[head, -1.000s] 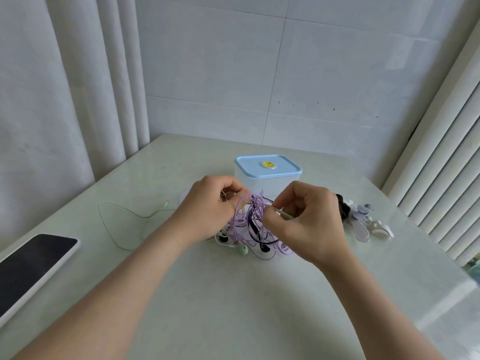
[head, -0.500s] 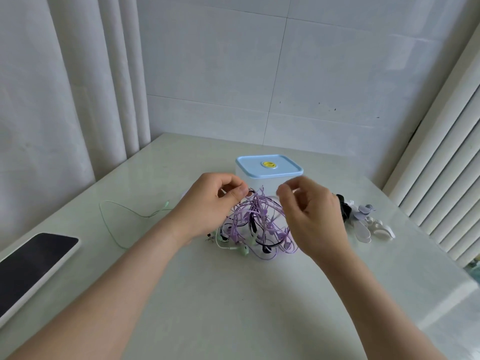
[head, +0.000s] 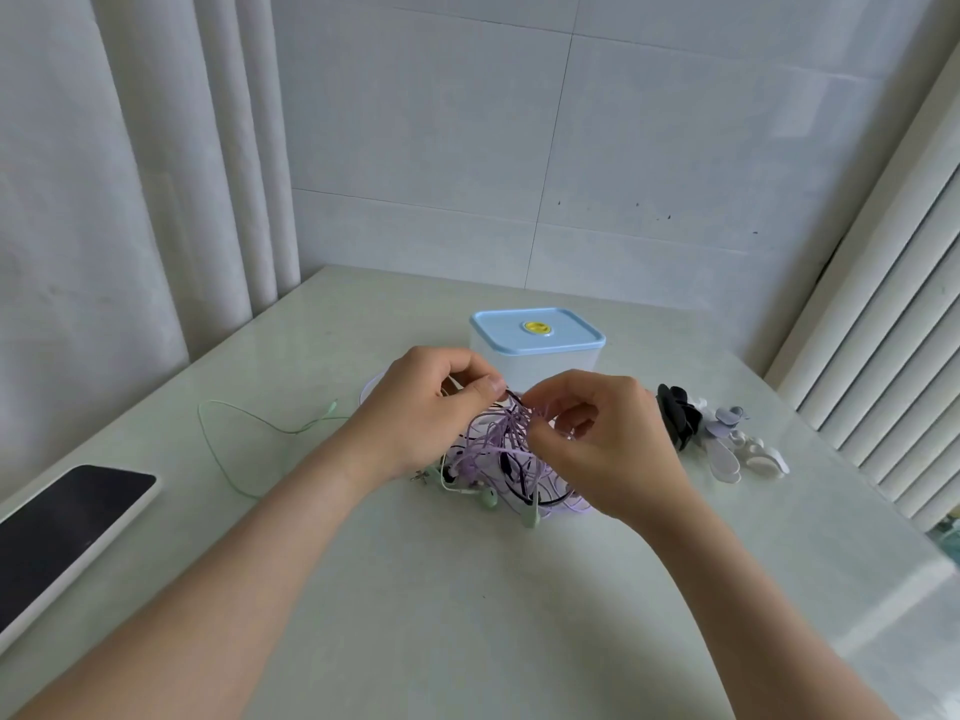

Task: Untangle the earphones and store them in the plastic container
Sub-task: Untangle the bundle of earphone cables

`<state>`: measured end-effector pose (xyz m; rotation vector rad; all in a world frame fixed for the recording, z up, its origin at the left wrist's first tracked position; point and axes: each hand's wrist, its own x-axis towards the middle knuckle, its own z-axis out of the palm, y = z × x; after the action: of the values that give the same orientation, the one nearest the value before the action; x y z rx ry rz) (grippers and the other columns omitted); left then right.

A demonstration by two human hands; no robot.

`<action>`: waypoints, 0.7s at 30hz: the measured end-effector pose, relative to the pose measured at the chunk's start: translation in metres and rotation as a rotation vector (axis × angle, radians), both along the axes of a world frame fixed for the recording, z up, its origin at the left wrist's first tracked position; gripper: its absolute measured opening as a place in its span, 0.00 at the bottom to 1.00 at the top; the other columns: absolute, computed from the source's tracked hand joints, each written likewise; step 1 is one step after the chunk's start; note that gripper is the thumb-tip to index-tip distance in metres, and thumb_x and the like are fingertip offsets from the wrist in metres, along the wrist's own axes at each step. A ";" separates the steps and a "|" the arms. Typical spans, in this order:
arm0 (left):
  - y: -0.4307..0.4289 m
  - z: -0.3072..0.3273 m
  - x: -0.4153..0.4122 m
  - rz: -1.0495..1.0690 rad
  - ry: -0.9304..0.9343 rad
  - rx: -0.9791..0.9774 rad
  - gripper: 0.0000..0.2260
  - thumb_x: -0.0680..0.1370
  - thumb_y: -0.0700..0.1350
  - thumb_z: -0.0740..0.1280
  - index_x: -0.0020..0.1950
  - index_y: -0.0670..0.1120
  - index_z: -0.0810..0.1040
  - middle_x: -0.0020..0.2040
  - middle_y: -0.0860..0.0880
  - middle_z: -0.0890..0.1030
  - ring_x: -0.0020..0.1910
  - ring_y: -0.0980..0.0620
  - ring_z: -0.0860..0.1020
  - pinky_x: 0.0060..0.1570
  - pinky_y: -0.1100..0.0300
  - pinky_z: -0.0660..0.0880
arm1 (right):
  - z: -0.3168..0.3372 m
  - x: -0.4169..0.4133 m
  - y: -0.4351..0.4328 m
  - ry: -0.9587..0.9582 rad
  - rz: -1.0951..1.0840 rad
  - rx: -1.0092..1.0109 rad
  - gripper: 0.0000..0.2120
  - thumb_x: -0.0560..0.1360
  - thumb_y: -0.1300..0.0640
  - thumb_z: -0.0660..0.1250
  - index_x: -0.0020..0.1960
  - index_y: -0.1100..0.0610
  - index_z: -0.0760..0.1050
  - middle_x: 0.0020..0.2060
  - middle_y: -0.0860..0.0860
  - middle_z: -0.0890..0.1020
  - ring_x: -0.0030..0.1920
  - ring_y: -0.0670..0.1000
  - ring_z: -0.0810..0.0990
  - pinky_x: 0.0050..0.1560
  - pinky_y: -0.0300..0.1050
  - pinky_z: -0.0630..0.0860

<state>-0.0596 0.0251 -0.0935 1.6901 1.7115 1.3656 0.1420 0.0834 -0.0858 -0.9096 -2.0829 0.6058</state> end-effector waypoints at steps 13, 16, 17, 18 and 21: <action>-0.004 0.000 0.009 -0.043 0.193 0.106 0.08 0.85 0.48 0.67 0.48 0.50 0.82 0.37 0.59 0.80 0.35 0.61 0.74 0.38 0.71 0.68 | -0.001 -0.004 0.001 -0.006 0.012 0.066 0.06 0.80 0.56 0.72 0.50 0.48 0.87 0.41 0.40 0.86 0.44 0.44 0.82 0.41 0.30 0.71; -0.005 0.000 0.010 -0.042 0.224 0.129 0.08 0.85 0.47 0.67 0.48 0.49 0.83 0.38 0.58 0.80 0.36 0.60 0.75 0.38 0.71 0.67 | 0.001 -0.004 -0.001 -0.015 0.042 0.078 0.06 0.80 0.58 0.72 0.48 0.49 0.87 0.39 0.40 0.86 0.43 0.43 0.82 0.40 0.29 0.71; -0.004 0.000 0.009 -0.038 0.224 0.135 0.08 0.85 0.47 0.67 0.47 0.49 0.83 0.38 0.58 0.80 0.37 0.59 0.75 0.38 0.71 0.67 | 0.001 -0.004 -0.002 -0.012 0.048 0.072 0.06 0.80 0.58 0.72 0.48 0.50 0.87 0.38 0.40 0.86 0.42 0.42 0.82 0.40 0.28 0.71; -0.004 0.000 0.009 -0.034 0.224 0.141 0.08 0.84 0.48 0.68 0.47 0.49 0.83 0.38 0.58 0.80 0.37 0.58 0.75 0.39 0.71 0.67 | 0.001 -0.004 -0.003 -0.005 0.049 0.061 0.06 0.79 0.59 0.72 0.47 0.51 0.87 0.36 0.39 0.86 0.40 0.42 0.82 0.40 0.28 0.71; -0.003 -0.001 0.010 -0.035 0.236 0.155 0.07 0.83 0.49 0.70 0.47 0.49 0.84 0.40 0.56 0.81 0.39 0.56 0.77 0.40 0.69 0.69 | 0.001 -0.004 -0.006 0.027 0.045 -0.007 0.06 0.78 0.58 0.73 0.43 0.52 0.85 0.32 0.40 0.85 0.36 0.42 0.83 0.39 0.29 0.73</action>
<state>-0.0493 0.0223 -0.0948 2.0279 1.7269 1.3592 0.1381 0.0777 -0.0848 -0.8551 -2.0830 0.6459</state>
